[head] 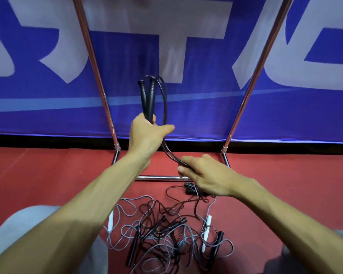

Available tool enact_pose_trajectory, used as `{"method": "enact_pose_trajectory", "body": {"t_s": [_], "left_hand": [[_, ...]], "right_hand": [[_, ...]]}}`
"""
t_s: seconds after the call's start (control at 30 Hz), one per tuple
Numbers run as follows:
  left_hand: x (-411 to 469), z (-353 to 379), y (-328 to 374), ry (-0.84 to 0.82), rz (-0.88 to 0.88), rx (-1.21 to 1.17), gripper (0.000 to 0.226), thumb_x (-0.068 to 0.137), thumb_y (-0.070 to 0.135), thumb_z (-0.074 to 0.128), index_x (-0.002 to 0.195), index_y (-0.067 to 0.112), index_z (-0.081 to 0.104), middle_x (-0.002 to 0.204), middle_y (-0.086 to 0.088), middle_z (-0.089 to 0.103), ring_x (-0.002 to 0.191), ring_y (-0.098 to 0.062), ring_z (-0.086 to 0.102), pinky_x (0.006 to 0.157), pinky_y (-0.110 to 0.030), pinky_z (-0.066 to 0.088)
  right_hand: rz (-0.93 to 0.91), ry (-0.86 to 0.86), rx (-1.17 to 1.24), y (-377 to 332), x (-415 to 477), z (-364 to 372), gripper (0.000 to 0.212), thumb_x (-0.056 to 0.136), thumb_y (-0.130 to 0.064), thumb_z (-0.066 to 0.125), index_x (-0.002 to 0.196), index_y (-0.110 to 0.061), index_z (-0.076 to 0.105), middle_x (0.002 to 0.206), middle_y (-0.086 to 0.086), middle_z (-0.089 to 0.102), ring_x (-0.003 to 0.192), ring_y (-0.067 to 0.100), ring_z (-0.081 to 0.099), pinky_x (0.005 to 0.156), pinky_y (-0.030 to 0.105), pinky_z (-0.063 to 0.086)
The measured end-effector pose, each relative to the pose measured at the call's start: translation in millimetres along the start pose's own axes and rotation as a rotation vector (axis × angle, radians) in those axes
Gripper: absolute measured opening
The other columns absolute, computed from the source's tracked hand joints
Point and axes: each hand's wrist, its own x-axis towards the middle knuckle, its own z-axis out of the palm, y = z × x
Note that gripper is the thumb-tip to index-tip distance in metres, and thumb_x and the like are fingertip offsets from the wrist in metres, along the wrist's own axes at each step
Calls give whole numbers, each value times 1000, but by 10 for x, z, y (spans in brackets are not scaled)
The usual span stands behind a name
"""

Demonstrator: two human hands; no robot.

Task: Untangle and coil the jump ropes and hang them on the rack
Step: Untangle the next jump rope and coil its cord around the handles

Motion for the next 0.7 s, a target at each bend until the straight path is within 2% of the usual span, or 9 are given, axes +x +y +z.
{"method": "enact_pose_trajectory", "body": {"t_s": [0.1, 0.17, 0.23, 0.3, 0.4, 0.53, 0.6, 0.7], "left_hand": [[-16, 53, -42, 67, 34, 247, 21, 81, 18, 64, 80, 16, 43, 68, 3, 46, 61, -22, 43, 55, -31, 35], [-32, 88, -59, 36, 21, 295, 15, 90, 19, 55, 94, 9, 45, 76, -2, 52, 63, -23, 47, 54, -35, 42], [-45, 98, -65, -40, -37, 176, 18, 93, 14, 49, 109, 6, 43, 78, -4, 59, 58, -23, 49, 49, -34, 44], [-67, 120, -61, -131, -75, 69, 16, 97, 10, 47, 112, 9, 42, 76, -4, 64, 51, -20, 51, 52, -31, 44], [-91, 114, -13, -206, -101, -157, 4, 101, 10, 48, 101, 13, 45, 73, -6, 59, 51, -16, 61, 62, -33, 51], [-105, 107, 53, -272, -214, -376, 23, 102, 26, 48, 83, 15, 42, 58, 2, 45, 52, -16, 60, 72, -36, 56], [-94, 121, 29, -267, -166, -257, 27, 101, 32, 49, 80, 18, 41, 56, 4, 41, 58, -17, 53, 69, -32, 50], [-100, 118, -34, -255, 65, 217, 30, 100, 44, 45, 79, 22, 41, 64, 4, 48, 64, -21, 52, 67, -34, 44]], "right_hand": [[-34, 96, 84, 2, -29, -58, 26, 100, -31, 45, 77, -19, 50, 56, -9, 47, 56, 12, 47, 55, 23, 36], [-44, 145, 148, 21, -50, -86, 26, 98, -28, 49, 79, -15, 58, 58, -8, 50, 58, 12, 48, 55, 22, 37], [-46, 165, 192, 16, -54, -106, 25, 97, -28, 52, 79, -14, 61, 60, -3, 52, 57, 13, 45, 55, 25, 37], [-37, 196, 261, 19, -77, -163, 21, 95, -27, 56, 78, -17, 63, 61, -4, 53, 56, 11, 45, 55, 22, 35], [-1, 230, 358, 26, -97, -270, 19, 92, -26, 61, 78, -15, 67, 56, -4, 56, 52, 10, 48, 58, 26, 42], [58, 256, 442, 105, -115, -373, 19, 92, -26, 62, 76, -15, 66, 50, -3, 56, 49, 12, 57, 58, 27, 48], [64, 269, 463, 142, -113, -403, 18, 90, -26, 64, 75, -16, 65, 49, -4, 55, 48, 13, 58, 57, 28, 50], [32, 292, 384, 156, -96, -395, 13, 85, -31, 71, 76, -20, 70, 56, -2, 60, 53, 13, 53, 60, 33, 49]]}}
